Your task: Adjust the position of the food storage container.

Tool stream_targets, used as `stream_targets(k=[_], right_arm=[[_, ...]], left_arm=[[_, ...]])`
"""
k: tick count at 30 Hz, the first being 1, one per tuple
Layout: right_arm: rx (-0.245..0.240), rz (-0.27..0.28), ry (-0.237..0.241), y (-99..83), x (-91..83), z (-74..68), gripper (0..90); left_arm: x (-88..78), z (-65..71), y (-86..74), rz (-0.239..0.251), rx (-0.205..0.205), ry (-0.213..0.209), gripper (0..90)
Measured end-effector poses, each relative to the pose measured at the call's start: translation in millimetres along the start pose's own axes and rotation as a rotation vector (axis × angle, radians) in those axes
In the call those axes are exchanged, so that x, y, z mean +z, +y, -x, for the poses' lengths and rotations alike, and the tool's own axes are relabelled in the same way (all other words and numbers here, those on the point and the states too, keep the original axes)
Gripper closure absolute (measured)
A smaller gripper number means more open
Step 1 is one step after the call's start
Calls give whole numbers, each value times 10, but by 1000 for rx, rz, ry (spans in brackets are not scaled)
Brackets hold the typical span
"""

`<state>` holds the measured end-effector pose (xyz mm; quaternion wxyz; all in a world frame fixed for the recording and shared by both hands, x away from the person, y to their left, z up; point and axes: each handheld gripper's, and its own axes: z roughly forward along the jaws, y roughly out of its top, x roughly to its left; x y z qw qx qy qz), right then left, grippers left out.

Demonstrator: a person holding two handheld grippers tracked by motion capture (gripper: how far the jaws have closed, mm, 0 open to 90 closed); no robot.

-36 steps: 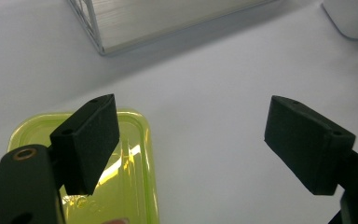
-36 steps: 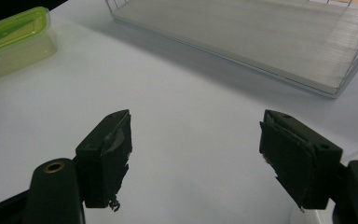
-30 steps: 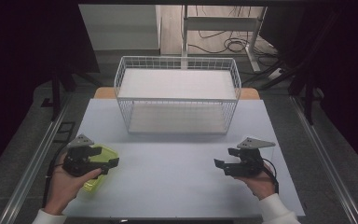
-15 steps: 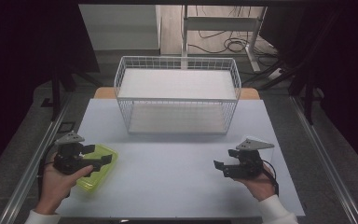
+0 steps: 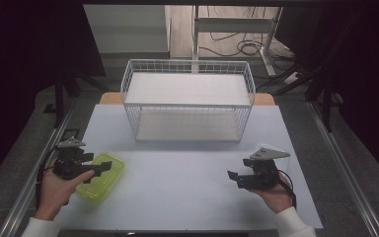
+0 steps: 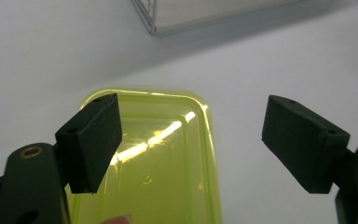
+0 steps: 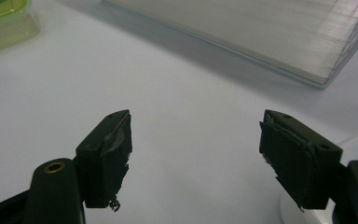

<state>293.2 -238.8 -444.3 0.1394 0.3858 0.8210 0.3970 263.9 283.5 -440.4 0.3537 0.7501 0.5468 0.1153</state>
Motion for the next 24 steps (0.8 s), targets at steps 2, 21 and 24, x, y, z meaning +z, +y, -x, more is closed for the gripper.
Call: stream_targets(k=[2, 21, 24], right_arm=[[-1, 9, -6, 7, -34, 0, 254], [1, -18, -9, 33, 48, -22, 254], [7, -17, -15, 29, 31, -14, 254]], left_arm=[[14, -12, 34, -6, 2, 9, 195], [284, -394, 218, -162, -15, 105, 566], [308, -471, 230, -177, -26, 109, 614]])
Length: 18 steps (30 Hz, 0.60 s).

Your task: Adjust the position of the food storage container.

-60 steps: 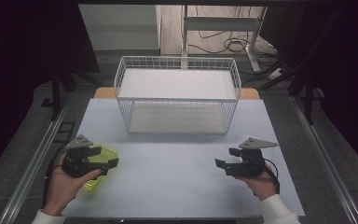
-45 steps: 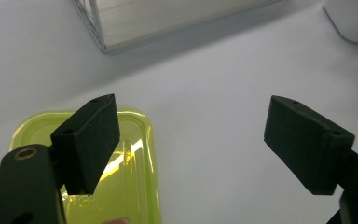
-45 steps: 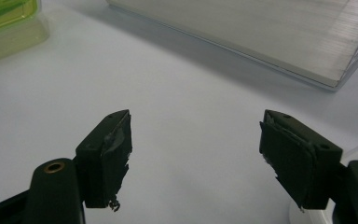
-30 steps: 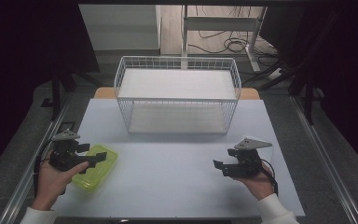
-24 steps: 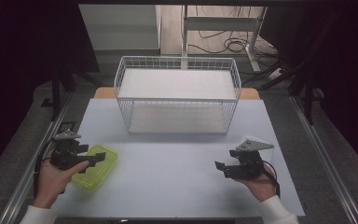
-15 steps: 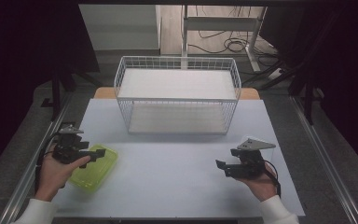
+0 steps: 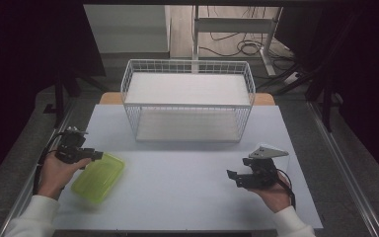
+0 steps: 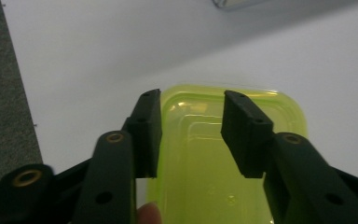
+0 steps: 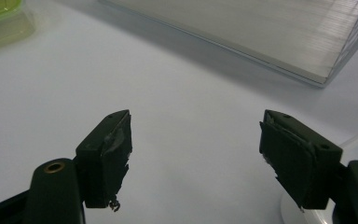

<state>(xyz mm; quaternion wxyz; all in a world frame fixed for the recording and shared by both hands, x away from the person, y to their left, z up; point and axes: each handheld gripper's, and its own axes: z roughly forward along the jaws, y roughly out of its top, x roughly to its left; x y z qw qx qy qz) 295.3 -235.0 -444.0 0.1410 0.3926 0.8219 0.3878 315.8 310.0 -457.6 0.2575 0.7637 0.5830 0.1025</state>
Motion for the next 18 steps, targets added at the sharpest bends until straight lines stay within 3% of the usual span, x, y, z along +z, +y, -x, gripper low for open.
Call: stream_targets(k=[7, 14, 18], right_arm=[[8, 6, -9, 1, -13, 7, 254], [12, 8, -10, 8, -20, 10, 254], [13, 10, -6, 5, -21, 17, 253]], left_arm=[[70, -169, 56, -40, -17, 20, 824], [164, -253, 46, -89, -36, 25, 894], [194, -274, 6, -83, -43, 33, 900]])
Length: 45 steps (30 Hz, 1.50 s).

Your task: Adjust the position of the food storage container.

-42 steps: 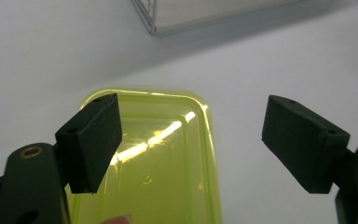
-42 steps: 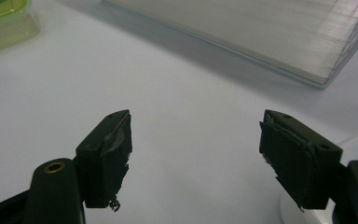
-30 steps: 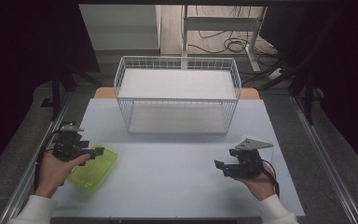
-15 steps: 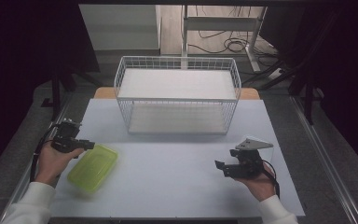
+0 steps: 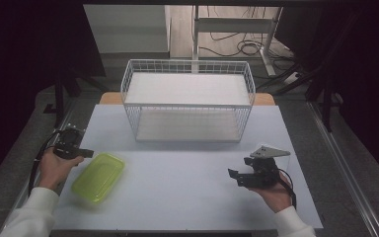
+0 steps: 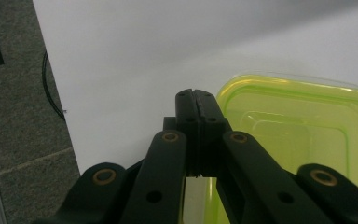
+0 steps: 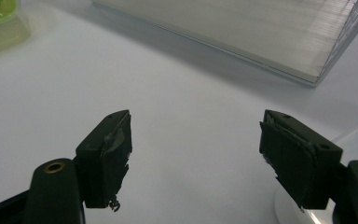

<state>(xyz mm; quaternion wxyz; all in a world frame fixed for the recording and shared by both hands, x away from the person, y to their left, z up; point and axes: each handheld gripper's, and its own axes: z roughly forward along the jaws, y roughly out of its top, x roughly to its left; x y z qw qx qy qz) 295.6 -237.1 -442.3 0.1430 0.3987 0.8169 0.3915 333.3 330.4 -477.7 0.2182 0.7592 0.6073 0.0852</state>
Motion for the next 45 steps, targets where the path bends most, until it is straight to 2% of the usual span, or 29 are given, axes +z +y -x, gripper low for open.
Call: stream_targets(k=[5, 11, 13, 14, 15, 20, 23, 24, 25, 26, 27, 28, 29, 31, 34, 37, 41, 45], right_arm=[[-5, 7, 9, 8, 7, -19, 253], [-9, 2, 8, 7, 21, -23, 253], [-9, 1, 9, 7, 23, -23, 253], [-10, 1, 9, 6, 23, -22, 253], [-9, 1, 10, 5, 23, -22, 253], [-7, 2, 14, 1, 21, -17, 253], [-7, 0, 13, -4, 20, -14, 253], [-7, 0, 13, -5, 17, -14, 253], [-7, 1, 13, -6, 14, -13, 253], [-6, 6, 14, -7, 13, -11, 253], [-6, 6, 14, -7, 13, -11, 253], [-5, 7, 14, -8, 9, -7, 252], [-5, 7, 14, -8, 9, -7, 252], [-6, 5, 13, -7, 13, -4, 252], [-7, 3, 15, -7, 16, -8, 252], [-8, 2, 14, -8, 17, -10, 252], [-7, 0, 14, -9, 24, -9, 252], [-10, -3, 14, -12, 30, -13, 252]], left_arm=[[30, 13, -11, -6, 10, 0, 900], [37, 138, 40, -15, 77, -20, 900], [40, 162, 50, -17, 85, -23, 900], [52, 247, 83, -17, 110, -34, 900], [52, 247, 83, -17, 110, -34, 900], [84, 537, 186, -19, 189, -72, 900], [130, 647, 217, -27, 224, -58, 900], [130, 647, 217, -27, 224, -58, 900], [113, 657, 241, 0, 218, -42, 900], [94, 647, 255, 7, 211, -39, 900], [94, 647, 255, 7, 211, -39, 900], [78, 620, 281, 1, 208, -10, 900], [78, 620, 281, 1, 208, -10, 900], [109, 547, 305, -24, 198, 21, 900], [179, 481, 299, -44, 176, 20, 900], [225, 475, 283, -57, 174, 21, 900], [270, 511, 255, -70, 193, 2, 900], [294, 618, 244, -73, 219, -17, 900]])
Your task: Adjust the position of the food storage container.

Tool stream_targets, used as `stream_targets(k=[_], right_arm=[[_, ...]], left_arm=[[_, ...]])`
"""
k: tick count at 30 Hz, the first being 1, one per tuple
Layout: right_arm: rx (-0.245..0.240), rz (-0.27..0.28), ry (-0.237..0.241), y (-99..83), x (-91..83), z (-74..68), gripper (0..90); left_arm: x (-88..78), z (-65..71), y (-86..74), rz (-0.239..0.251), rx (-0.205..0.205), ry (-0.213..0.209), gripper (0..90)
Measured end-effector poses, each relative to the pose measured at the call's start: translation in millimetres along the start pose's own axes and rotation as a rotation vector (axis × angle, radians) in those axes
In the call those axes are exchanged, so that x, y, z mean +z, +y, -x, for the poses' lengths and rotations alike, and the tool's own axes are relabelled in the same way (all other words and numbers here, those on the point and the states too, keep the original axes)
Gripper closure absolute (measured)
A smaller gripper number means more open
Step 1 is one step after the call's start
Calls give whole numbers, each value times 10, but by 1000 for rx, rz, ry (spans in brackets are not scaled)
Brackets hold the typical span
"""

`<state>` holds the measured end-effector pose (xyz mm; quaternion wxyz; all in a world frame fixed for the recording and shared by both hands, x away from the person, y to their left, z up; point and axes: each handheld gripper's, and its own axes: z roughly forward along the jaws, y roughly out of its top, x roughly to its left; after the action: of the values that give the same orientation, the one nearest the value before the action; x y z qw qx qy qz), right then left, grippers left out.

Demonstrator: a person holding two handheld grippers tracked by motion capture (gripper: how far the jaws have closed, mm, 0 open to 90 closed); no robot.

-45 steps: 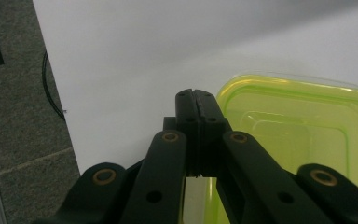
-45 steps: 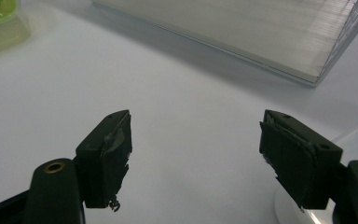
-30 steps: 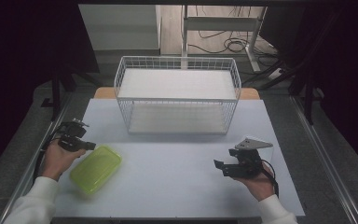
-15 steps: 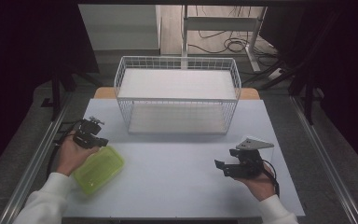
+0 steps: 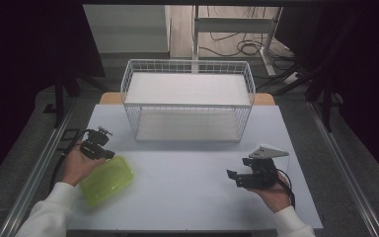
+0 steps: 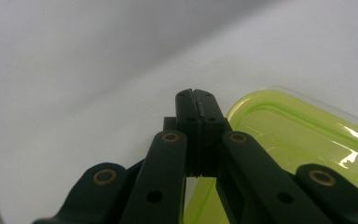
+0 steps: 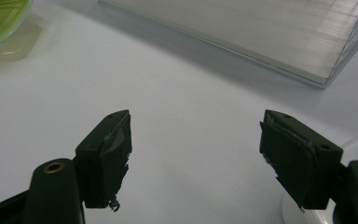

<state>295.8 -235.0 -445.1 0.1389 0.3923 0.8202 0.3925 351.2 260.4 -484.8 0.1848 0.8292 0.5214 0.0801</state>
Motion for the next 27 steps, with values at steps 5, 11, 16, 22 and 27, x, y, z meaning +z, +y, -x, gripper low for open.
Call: stream_targets(k=[5, 11, 16, 22, 27], right_arm=[[-4, -1, 5, -2, 2, -1, 252], [-3, 0, 7, -8, -1, -5, 251], [-4, 1, 10, -9, -5, -11, 251], [0, 2, 0, -7, -8, -3, 251], [-7, -1, 3, 6, 5, -24, 251]], left_arm=[[34, 190, 45, -5, 49, -31, 900], [-43, 275, 32, 17, 72, -45, 900], [-244, 97, -133, 60, 2, -40, 900], [-508, -179, -539, 95, -111, -5, 900], [-516, -242, -878, 60, -145, 13, 900]])
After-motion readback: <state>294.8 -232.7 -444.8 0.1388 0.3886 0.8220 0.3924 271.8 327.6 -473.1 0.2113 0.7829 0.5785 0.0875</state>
